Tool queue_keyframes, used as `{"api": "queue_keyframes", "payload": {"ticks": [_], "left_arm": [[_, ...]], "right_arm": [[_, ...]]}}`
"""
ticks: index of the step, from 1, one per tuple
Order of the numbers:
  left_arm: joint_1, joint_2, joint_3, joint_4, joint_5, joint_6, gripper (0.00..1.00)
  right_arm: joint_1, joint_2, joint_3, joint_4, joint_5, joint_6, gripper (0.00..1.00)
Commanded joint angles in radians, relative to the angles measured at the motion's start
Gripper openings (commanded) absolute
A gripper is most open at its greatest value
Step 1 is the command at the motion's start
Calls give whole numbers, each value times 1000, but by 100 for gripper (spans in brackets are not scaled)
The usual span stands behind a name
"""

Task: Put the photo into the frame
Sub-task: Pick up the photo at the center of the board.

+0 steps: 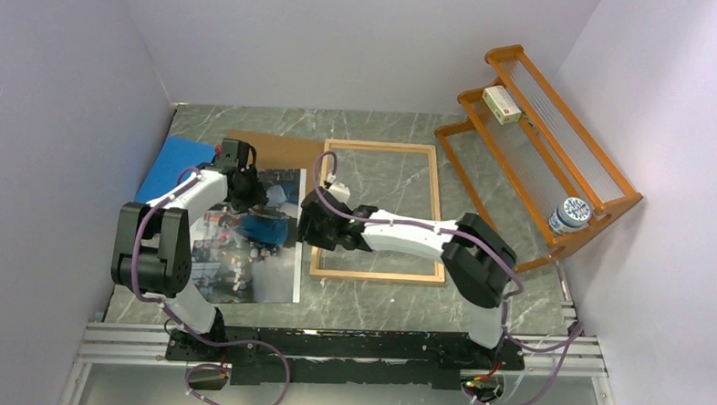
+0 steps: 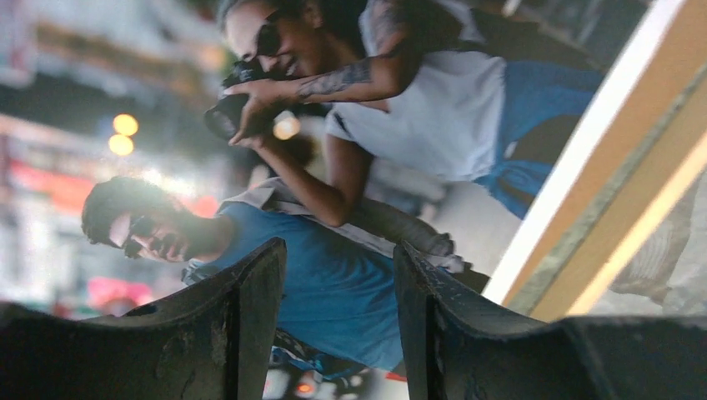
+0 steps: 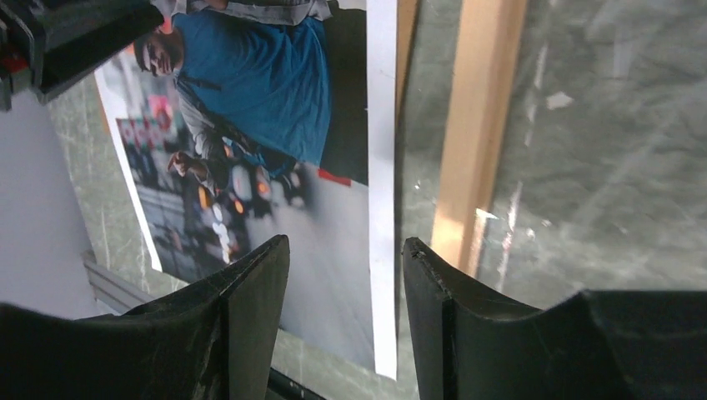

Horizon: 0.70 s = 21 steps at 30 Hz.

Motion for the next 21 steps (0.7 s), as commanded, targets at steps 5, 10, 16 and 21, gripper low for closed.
{"api": "queue_keyframes", "payload": {"ticks": [5,10,16,21], "left_arm": [[25,4,-74,101,-32,34,52],[28,19,-101,123,-39,31,51],[29,45,-121,137,-50,18,49],[31,55,-131,140,-45,21,48]], "right_arm": [[11,144,216,-84,3,31,60],[26,267,367,-237,44,40,64],[42,336,455,-394,159,91,66],[52,354,482,-433,204,105,67]]}}
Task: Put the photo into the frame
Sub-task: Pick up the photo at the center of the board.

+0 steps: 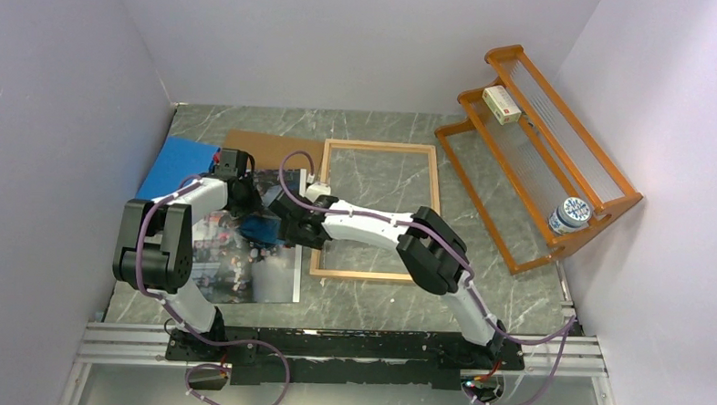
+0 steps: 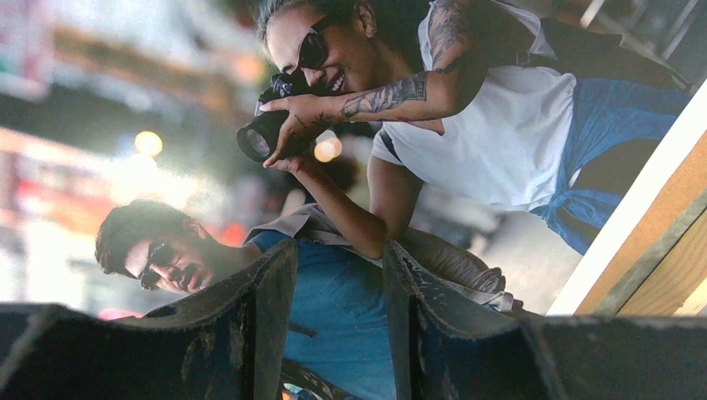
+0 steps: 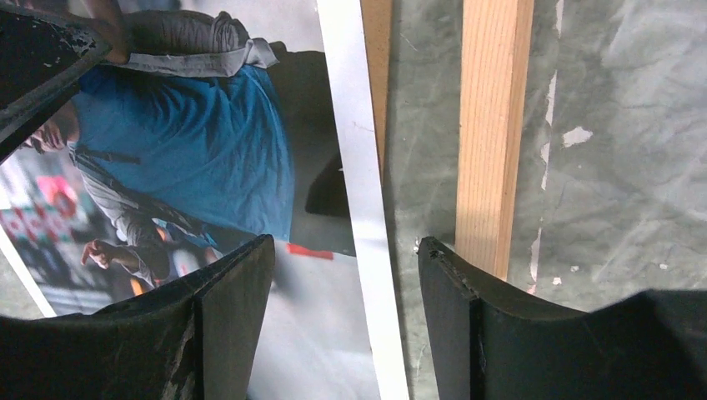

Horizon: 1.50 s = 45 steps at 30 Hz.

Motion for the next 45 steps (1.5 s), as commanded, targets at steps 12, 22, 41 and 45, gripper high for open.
{"api": "queue_keyframes", "payload": {"ticks": [12,22,41,45], "left_arm": [[8,58,-40,-87,-102,-67,46],[8,70,-100,-80,-42,-123,50],[8,97,-83,-89,-10,-134,48],[8,99,-84,-89,-18,-132,48]], "right_arm": [[-26,-5,-84,108,-121,5,68],[-69,-122,-322,533,-344,-63,63],[-104,-234,-429,692,-465,-33,32],[-104,-238,-409,650,-478,-18,30]]}}
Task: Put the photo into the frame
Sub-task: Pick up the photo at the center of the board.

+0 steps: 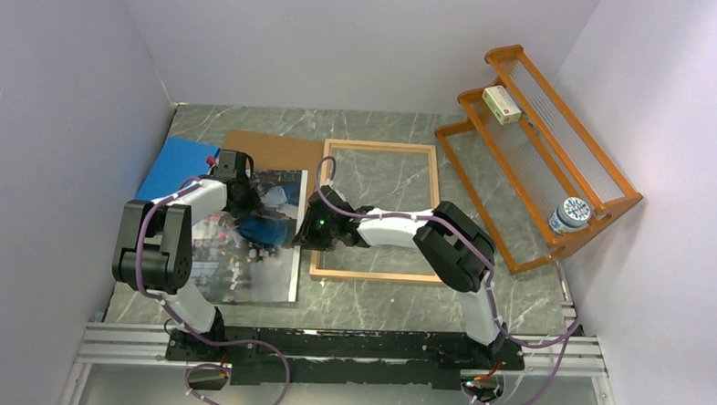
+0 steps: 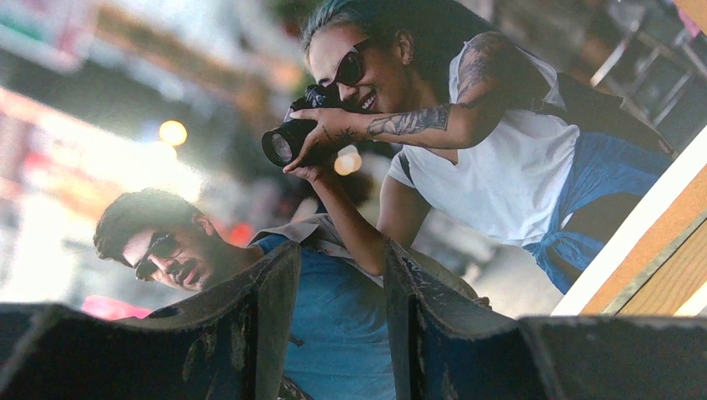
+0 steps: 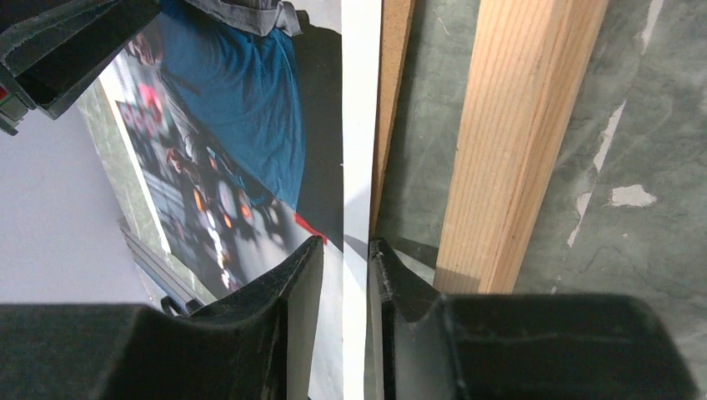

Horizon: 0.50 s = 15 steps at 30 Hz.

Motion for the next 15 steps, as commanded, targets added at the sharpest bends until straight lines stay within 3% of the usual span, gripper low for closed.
{"api": "queue_keyframes", "payload": {"ticks": [1,15], "left_arm": [[3,93,-65,-116,17,-16,48],[4,92,-62,-115,21,-12,47]], "right_arm": [[13,-84,42,54,-78,46,30],[13,-116,29,41,-92,75,21]]}}
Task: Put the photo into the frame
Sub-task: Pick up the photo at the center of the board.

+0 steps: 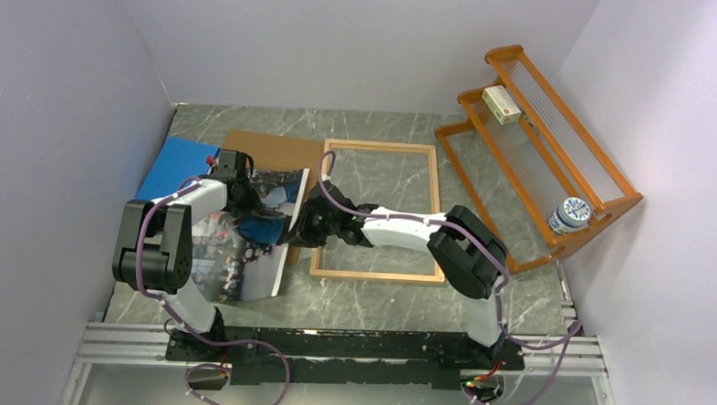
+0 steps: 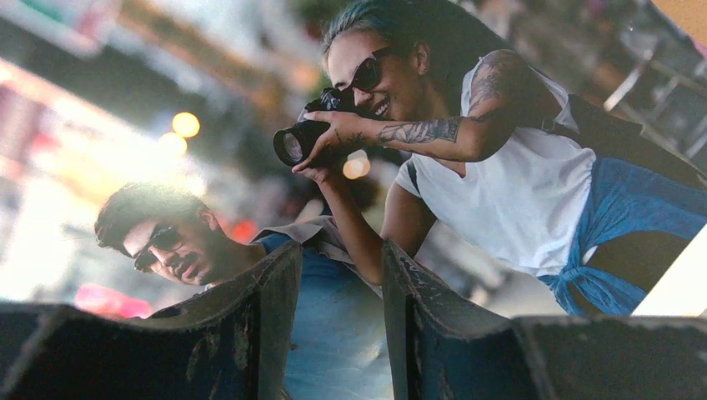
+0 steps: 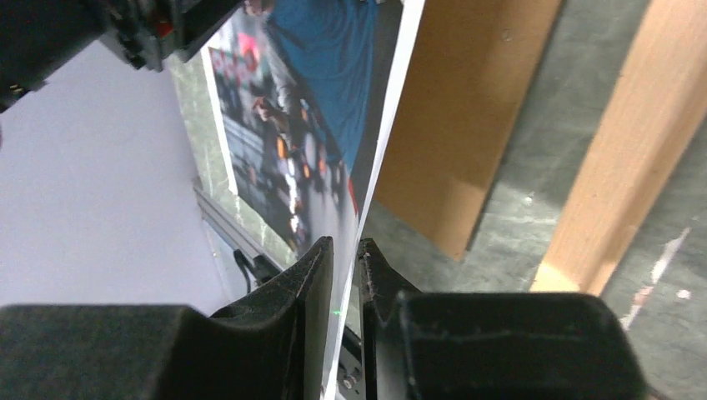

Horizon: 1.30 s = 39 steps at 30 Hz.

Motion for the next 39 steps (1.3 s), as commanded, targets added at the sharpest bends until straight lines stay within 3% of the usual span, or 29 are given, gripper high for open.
{"api": "queue_keyframes", "payload": {"ticks": [1,10,19,22,25,27,33,39], "left_arm": [[3,91,-64,-111,24,-13,47],[3,80,-70,-110,29,-10,46],[3,57,-69,-114,31,-12,46],[3,43,-68,-108,42,-17,46],[3,-10,-73,-76,71,-25,47],[3,-60,-61,-60,88,-32,49],[3,-229,12,-93,120,-62,62],[0,-378,34,-60,295,-22,85]], "right_arm": [[3,-34,29,51,-34,17,21],[2,59,37,122,-62,55,29],[-1,94,23,156,-28,85,28],[-3,95,12,194,-5,60,21],[-3,86,22,176,24,0,2],[-3,57,9,163,53,-29,0],[-4,-92,-64,138,86,-155,0],[-3,-185,-20,-106,119,-300,0]]}}
